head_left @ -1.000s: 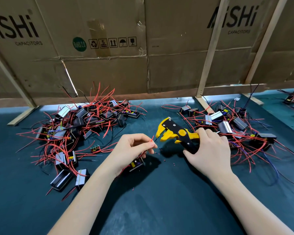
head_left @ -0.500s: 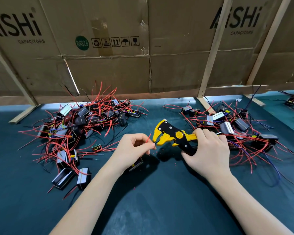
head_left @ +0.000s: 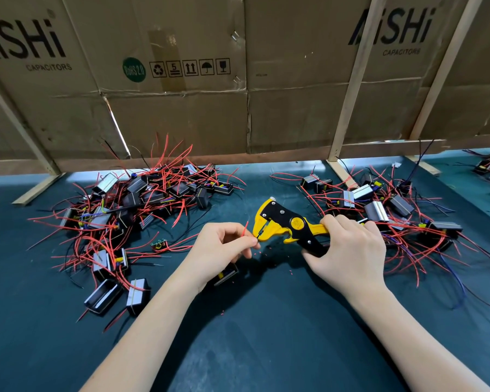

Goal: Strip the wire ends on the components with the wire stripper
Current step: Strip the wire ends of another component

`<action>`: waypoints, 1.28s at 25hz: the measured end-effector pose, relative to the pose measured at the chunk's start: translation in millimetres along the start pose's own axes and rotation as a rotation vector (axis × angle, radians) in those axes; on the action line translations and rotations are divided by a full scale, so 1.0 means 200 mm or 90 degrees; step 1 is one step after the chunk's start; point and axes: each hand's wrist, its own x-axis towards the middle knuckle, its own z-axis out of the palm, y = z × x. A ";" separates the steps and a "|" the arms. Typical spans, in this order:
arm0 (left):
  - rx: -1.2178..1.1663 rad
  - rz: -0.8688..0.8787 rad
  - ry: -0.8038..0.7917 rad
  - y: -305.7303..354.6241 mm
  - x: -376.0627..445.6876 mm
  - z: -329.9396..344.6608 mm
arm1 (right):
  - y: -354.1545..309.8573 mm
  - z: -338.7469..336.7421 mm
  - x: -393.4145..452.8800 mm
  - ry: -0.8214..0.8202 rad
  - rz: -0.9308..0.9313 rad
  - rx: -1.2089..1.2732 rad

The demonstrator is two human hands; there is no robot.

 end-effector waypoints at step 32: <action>0.011 -0.006 -0.031 0.02 -0.02 -0.02 | -0.01 0.00 -0.01 -0.040 0.018 0.035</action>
